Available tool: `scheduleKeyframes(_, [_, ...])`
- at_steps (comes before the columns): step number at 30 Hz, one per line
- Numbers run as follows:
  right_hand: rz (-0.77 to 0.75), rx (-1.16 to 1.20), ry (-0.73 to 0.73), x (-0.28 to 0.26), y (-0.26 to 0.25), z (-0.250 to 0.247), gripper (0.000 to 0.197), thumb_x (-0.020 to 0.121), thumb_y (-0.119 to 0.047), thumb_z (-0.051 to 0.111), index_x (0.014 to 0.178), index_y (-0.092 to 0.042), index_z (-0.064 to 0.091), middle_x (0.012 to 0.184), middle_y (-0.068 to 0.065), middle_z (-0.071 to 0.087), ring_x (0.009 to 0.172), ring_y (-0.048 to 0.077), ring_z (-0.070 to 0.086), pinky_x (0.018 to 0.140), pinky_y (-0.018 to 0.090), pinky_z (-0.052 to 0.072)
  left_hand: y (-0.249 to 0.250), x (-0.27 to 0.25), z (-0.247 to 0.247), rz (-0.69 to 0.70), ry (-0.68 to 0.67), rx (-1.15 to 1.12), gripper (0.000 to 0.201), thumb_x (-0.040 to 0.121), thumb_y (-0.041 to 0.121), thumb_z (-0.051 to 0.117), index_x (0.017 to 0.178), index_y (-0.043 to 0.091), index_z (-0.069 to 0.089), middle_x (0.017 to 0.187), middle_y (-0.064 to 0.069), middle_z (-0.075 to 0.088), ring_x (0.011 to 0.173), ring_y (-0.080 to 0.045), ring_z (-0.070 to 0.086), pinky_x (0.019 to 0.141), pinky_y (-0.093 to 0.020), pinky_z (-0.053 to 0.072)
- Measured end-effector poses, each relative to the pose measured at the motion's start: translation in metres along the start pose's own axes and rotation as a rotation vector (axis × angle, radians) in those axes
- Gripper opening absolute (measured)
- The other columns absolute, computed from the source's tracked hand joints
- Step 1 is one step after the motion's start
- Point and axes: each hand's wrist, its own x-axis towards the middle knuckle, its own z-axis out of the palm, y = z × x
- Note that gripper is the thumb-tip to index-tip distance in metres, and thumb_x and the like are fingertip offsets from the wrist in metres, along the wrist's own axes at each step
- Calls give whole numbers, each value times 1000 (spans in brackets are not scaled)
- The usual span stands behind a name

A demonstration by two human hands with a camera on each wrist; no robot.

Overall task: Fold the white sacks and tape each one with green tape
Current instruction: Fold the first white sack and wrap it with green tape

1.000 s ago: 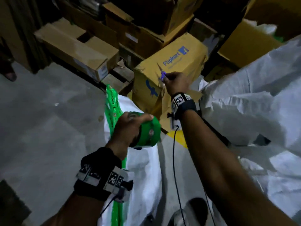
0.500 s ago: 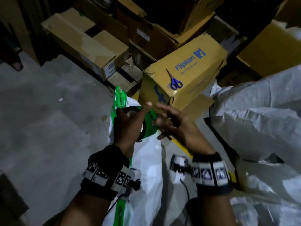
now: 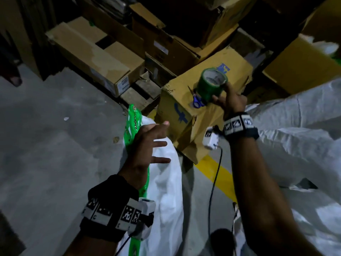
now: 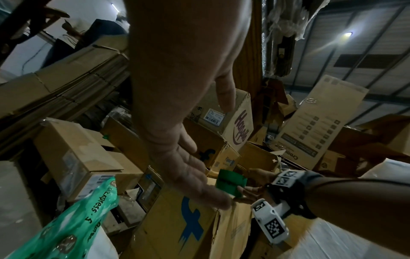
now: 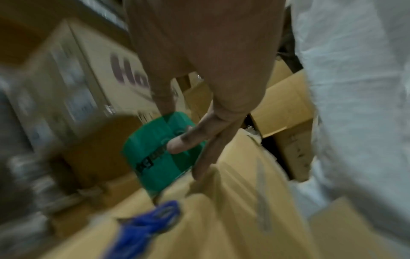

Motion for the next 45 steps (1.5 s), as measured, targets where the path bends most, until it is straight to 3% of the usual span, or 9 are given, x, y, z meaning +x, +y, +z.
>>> scheduleKeyframes(9, [-62, -370, -48, -12, 18, -26, 21, 91, -29, 73, 91, -8, 70, 98, 10, 75, 74, 29, 75, 79, 47, 62, -12, -10, 1, -2, -22, 125, 28, 91, 28, 68, 113, 11, 67, 107, -15, 71, 94, -28, 69, 77, -54, 59])
scheduleKeyframes(17, [15, -498, -381, -282, 172, -142, 4, 91, -26, 70, 89, -26, 74, 83, 5, 75, 58, 19, 69, 55, 31, 52, -38, -81, -33, 35, -47, 301, 8, 97, 16, 60, 100, 11, 65, 88, -8, 67, 68, -22, 60, 63, -34, 52])
scheduleKeyframes(23, [-125, -833, -458, -443, 278, -182, 51, 73, -57, 76, 117, -44, 53, 102, -10, 63, 84, 9, 64, 77, 33, 56, -56, -191, -62, 1, -60, 190, 17, 92, 24, 63, 103, 13, 70, 90, -7, 73, 72, -22, 67, 64, -35, 55])
scheduleKeyframes(27, [-171, -1248, -556, -497, 311, -167, 75, 70, -85, 46, 113, -25, 57, 88, 4, 56, 68, 28, 59, 58, 43, 56, -80, -241, -99, -53, 85, 176, 18, 91, 26, 62, 100, 13, 70, 85, -5, 70, 71, -22, 63, 62, -31, 52])
scheduleKeyframes(29, [-144, -1320, -524, -506, 314, -168, 69, 58, -68, 72, 107, -21, 60, 83, 7, 58, 62, 29, 63, 48, 37, 55, -104, -253, -121, -87, 197, 185, 15, 89, 22, 61, 95, 11, 70, 80, -6, 67, 63, -21, 58, 56, -27, 45])
scheduleKeyframes(34, [-378, -1177, -406, -514, 299, -180, 42, 75, -26, 58, 110, -3, 66, 100, 22, 59, 90, 43, 63, 74, 44, 53, -185, -251, -157, -87, 273, 348, 28, 63, 31, 70, 79, 9, 68, 79, -11, 69, 69, -27, 65, 67, -39, 54])
scheduleKeyframes(39, [-539, -1261, -641, -516, 259, -198, 33, 80, -23, 70, 110, -9, 72, 110, 18, 60, 104, 36, 58, 82, 41, 47, -270, -160, -184, -47, 261, 388, 115, 33, 50, 95, 130, 9, 49, 102, -7, 70, 85, -26, 72, 72, -46, 63])
scheduleKeyframes(43, [-520, -1264, -804, -513, 254, -230, 43, 85, -50, 72, 113, -18, 76, 118, 10, 59, 118, 26, 49, 100, 36, 41, -262, -191, -164, -96, 137, 183, 58, 72, -8, 76, 126, -2, 59, 106, -24, 71, 76, -33, 70, 65, -50, 61])
scheduleKeyframes(45, [-479, -1021, -773, -506, 248, -239, 37, 94, -49, 63, 109, -19, 78, 128, 9, 57, 125, 19, 46, 110, 29, 33, -258, -218, -161, -111, 50, 19, 67, 76, -17, 65, 138, 2, 50, 122, -29, 65, 82, -36, 69, 66, -48, 59])
